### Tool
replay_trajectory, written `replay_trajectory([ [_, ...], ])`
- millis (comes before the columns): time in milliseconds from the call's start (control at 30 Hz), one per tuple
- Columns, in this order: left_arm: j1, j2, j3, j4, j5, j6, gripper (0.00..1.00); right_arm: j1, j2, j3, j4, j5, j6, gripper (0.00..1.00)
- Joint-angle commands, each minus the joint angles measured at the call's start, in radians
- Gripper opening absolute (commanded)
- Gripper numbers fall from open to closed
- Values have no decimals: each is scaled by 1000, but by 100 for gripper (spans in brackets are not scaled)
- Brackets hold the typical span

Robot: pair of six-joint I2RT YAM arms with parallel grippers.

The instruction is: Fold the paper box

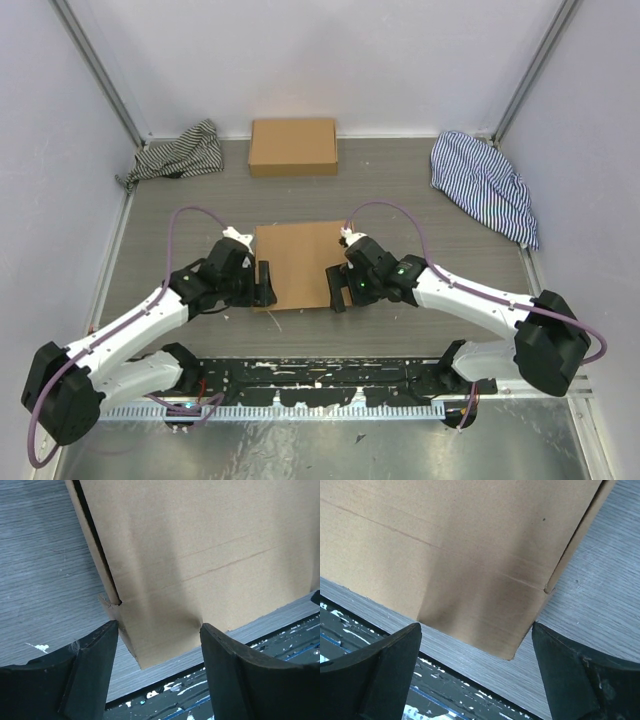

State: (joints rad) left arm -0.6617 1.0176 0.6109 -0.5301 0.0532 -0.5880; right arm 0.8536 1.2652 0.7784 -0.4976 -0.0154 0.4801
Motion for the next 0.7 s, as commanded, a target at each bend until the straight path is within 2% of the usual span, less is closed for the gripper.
replay_trajectory([
  [0,-7,-50,51,-18,34,-6,73,12,-45,53,14,-25,17,96],
  [667,-7,-78,69,-70,47,-16,72,13,-61,76,-16,-36,13,95],
])
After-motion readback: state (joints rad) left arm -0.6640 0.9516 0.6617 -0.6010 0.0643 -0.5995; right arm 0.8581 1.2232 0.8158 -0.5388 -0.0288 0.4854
